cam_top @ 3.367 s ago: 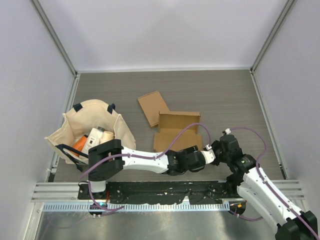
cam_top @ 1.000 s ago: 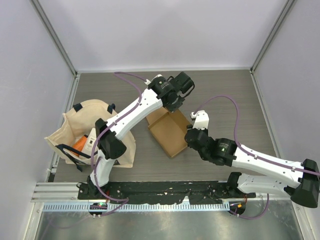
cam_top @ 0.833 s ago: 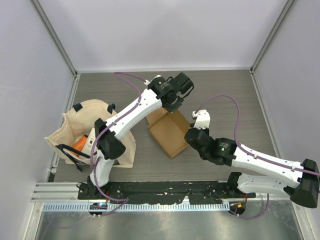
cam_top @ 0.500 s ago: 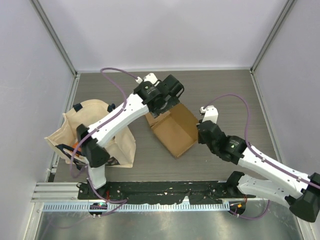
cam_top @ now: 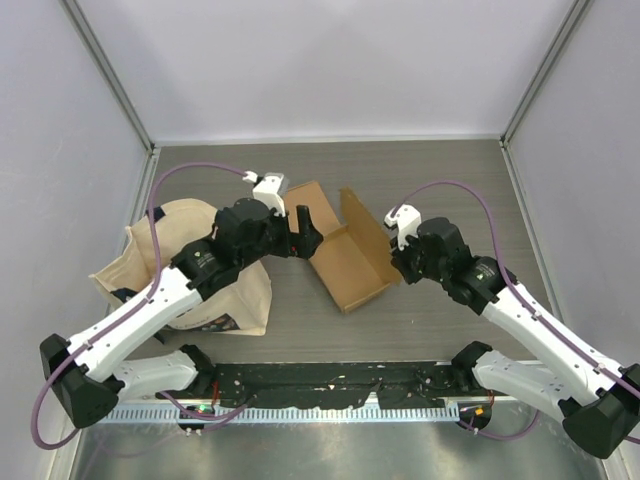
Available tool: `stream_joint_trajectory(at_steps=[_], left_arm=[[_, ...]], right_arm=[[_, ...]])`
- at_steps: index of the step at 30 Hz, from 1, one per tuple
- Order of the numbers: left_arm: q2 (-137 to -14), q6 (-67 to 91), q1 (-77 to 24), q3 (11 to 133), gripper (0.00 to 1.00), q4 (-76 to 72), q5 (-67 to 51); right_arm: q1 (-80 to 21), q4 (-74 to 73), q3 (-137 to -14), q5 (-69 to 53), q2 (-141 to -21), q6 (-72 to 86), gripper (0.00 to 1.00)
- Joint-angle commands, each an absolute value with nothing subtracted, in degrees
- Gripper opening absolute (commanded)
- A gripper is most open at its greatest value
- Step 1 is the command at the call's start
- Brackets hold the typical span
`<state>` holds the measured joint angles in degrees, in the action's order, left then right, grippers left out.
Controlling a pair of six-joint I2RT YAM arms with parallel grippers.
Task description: Fold the paper box
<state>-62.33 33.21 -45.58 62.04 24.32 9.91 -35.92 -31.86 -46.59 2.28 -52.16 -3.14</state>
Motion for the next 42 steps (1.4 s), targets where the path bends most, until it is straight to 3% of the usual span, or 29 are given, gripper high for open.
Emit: stream_joint_trajectory(at_steps=[1, 11, 17, 25, 30, 33, 35, 36, 39, 42], left_arm=[[-63.7, 21.3, -43.2, 60.6, 0.92, 19.7, -2.8], [-68.5, 14.4, -43.1, 60.7, 0.93, 21.4, -8.3], [-69.9, 9.5, -43.1, 60.0, 0.85, 22.2, -10.9], [-75.7, 4.2, -43.0, 66.5, 0.76, 28.6, -3.0], [-75.2, 1.0, -41.8, 65.7, 0.91, 29.9, -0.4], [-75.1, 0.3, -40.8, 65.6, 0.9, 28.4, -3.3], [-75.5, 0.3, -40.3, 65.9, 0.82, 27.1, -10.0], [-76.1, 0.3, -40.3, 66.3, 0.69, 27.0, -11.8], [-76.9, 0.3, -40.3, 66.4, 0.52, 26.8, -15.0], [-77.2, 0.5, -40.3, 65.8, 0.43, 25.2, -16.0]], right_arm=[[-35.8, -38.9, -51.6, -8.1, -52.1, -14.3, 0.01], [-35.8, -45.5, -57.0, -13.4, -49.7, -17.6, 0.01], [-35.8, -44.3, -57.0, -13.0, -50.5, -18.9, 0.01], [-35.8, -44.0, -56.7, -13.4, -49.4, -19.4, 0.01], [-35.7, -44.4, -56.8, -13.3, -48.3, -19.3, 0.01], [-35.8, -44.1, -56.8, -13.4, -48.2, -19.3, 0.01], [-35.8, -43.9, -56.9, -12.7, -48.5, -19.2, 0.01], [-35.8, -43.7, -57.0, -12.1, -48.8, -19.2, 0.01], [-35.8, -43.6, -57.5, -11.0, -50.1, -19.0, 0.01], [-35.8, -42.9, -57.2, -11.6, -50.8, -18.6, 0.01]])
